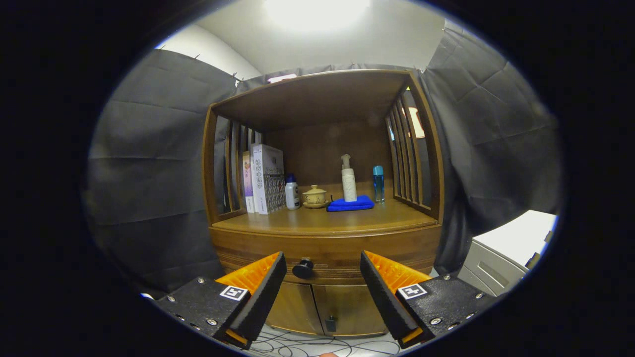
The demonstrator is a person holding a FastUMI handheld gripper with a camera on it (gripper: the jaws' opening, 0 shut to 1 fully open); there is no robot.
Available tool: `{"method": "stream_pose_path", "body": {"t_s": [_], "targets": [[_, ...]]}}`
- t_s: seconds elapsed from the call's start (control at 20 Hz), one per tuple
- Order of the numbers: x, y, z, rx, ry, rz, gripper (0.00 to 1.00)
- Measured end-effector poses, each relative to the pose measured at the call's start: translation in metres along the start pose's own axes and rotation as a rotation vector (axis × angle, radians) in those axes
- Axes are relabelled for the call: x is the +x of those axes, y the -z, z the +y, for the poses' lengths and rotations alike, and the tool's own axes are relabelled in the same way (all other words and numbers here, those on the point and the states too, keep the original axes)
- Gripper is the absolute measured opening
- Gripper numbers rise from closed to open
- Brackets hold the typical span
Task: Pull open the drawer, take out the items inside it, and place them on the countertop above the cabinet.
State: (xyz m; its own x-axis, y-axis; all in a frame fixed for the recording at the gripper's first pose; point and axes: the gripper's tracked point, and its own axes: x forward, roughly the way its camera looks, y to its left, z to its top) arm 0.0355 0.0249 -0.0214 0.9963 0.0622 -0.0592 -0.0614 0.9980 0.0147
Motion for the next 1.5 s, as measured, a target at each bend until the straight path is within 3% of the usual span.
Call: {"method": "stream_pose_path", "body": {"t_s": [0.5,0.7,0.9,1.15,1.5], "targets": [[0.066,0.025,0.016,0.057,-0.005,0.054,0.94],[0.094,0.066,0.022,0.036,-0.001,0.137,0.92],[0.103,0.09,0.027,0.006,-0.004,0.182,0.82],[0.107,0.092,0.034,0.007,-0.008,0.175,0.51],[0.108,0.095,0.035,0.006,0.017,0.191,0.45]]}}
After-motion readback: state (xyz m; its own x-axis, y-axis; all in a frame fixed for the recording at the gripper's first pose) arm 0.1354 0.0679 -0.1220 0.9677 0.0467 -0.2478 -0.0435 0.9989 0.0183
